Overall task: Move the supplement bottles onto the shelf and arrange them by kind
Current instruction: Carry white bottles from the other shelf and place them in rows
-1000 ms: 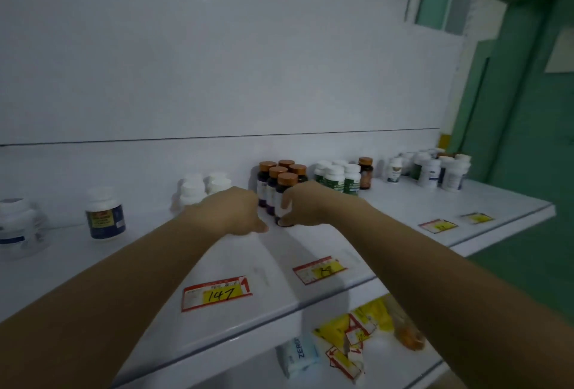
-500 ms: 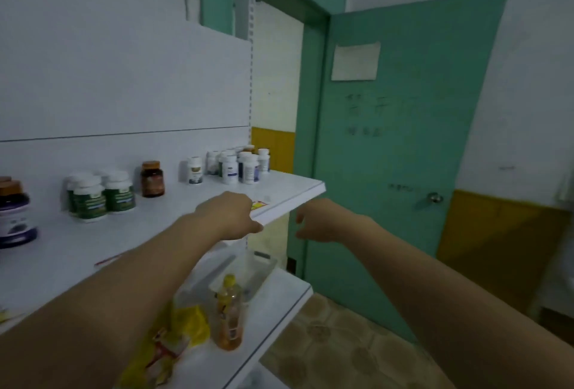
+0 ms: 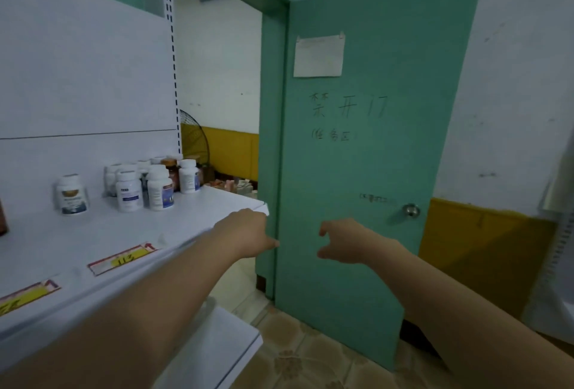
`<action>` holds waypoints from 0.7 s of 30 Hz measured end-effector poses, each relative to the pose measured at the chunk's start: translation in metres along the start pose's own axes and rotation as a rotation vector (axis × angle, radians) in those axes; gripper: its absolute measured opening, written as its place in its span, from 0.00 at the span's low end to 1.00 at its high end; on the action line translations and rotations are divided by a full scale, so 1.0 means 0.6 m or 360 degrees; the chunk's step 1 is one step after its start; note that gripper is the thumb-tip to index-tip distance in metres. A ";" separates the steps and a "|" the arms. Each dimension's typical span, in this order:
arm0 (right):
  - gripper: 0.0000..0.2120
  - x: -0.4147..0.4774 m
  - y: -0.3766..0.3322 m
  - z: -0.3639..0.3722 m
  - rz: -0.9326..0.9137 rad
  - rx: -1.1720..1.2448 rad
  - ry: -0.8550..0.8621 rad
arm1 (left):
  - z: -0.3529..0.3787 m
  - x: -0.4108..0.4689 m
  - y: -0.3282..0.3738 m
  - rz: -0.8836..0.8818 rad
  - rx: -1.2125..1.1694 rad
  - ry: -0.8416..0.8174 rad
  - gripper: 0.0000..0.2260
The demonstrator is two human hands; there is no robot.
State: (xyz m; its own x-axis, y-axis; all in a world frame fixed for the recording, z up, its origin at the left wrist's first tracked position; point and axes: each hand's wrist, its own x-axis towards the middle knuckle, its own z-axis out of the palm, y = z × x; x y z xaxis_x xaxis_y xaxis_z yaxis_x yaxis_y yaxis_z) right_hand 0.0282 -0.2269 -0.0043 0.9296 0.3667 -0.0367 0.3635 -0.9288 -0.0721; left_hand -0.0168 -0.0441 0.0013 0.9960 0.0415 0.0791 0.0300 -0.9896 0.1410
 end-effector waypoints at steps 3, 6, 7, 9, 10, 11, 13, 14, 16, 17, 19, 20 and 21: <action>0.22 0.081 -0.003 -0.014 -0.0071 0.0011 0.0049 | -0.003 0.066 -0.034 -0.0073 -0.0059 0.0104 0.20; 0.22 0.159 -0.029 -0.041 -0.0204 0.0009 0.0067 | -0.017 0.125 -0.083 -0.0216 -0.0079 0.0131 0.22; 0.22 0.188 -0.038 -0.050 -0.0257 0.0017 0.0085 | -0.024 0.145 -0.099 -0.0270 -0.0084 0.0154 0.21; 0.22 0.248 -0.060 -0.065 -0.0367 0.0046 0.0125 | -0.036 0.177 -0.124 -0.0368 -0.0073 0.0239 0.20; 0.21 0.277 -0.072 -0.070 -0.0425 0.0066 0.0140 | -0.041 0.190 -0.135 -0.0415 -0.0051 0.0307 0.19; 0.20 0.304 -0.085 -0.073 -0.0479 0.0081 0.0145 | -0.044 0.201 -0.144 -0.0461 -0.0024 0.0392 0.18; 0.20 0.355 -0.113 -0.075 -0.0612 0.0134 0.0164 | -0.048 0.218 -0.162 -0.0565 0.0026 0.0590 0.15; 0.21 0.378 -0.128 -0.075 -0.0685 0.0179 0.0199 | -0.048 0.224 -0.173 -0.0626 0.0039 0.0706 0.14; 0.21 0.421 -0.159 -0.070 -0.0821 0.0281 0.0272 | -0.043 0.227 -0.196 -0.0750 0.0049 0.0971 0.14; 0.20 0.439 -0.175 -0.067 -0.0885 0.0344 0.0284 | -0.042 0.223 -0.205 -0.0820 0.0061 0.1092 0.14; 0.21 0.476 -0.208 -0.060 -0.1032 0.0485 0.0277 | -0.037 0.214 -0.226 -0.1021 0.0072 0.1239 0.14; 0.23 0.493 -0.223 -0.056 -0.1113 0.0581 0.0271 | -0.034 0.210 -0.236 -0.1110 0.0078 0.1248 0.15; 0.25 0.510 -0.237 -0.053 -0.1177 0.0660 0.0275 | -0.033 0.207 -0.244 -0.1178 0.0063 0.1240 0.16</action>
State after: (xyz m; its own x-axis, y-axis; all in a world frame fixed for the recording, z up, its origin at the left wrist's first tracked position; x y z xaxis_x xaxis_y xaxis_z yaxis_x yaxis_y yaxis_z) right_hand 0.2628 0.0154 0.0265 0.4717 0.8245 0.3126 0.8583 -0.3481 -0.3771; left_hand 0.1009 0.1088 0.0097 0.4016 0.6951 0.5962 0.6206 -0.6853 0.3810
